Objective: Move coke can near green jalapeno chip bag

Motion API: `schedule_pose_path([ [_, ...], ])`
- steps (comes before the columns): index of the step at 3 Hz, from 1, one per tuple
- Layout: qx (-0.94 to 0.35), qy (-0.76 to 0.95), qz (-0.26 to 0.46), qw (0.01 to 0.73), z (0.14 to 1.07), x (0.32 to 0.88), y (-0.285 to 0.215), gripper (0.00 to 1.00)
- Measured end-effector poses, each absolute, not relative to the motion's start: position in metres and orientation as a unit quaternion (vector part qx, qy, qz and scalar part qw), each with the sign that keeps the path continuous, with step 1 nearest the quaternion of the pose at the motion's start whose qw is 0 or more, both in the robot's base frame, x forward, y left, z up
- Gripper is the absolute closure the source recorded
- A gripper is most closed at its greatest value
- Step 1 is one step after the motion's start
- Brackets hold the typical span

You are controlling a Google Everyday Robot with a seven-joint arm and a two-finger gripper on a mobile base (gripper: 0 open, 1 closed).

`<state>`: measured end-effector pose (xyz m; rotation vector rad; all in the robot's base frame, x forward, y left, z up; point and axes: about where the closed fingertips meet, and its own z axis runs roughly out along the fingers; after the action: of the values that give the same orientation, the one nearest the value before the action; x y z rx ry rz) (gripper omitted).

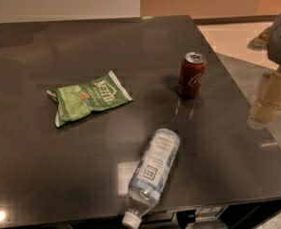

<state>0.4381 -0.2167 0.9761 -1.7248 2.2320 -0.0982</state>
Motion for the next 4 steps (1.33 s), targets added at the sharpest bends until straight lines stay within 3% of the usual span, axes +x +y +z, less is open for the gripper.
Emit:
schedule_pose_path([
  [2, -0.596, 0.787, -0.033, 0.156, 0.978, 0.444, -0.217, 0.00],
  [4, -0.571, 0.802, -0.007, 0.179, 0.961, 0.498, -0.210, 0.00],
])
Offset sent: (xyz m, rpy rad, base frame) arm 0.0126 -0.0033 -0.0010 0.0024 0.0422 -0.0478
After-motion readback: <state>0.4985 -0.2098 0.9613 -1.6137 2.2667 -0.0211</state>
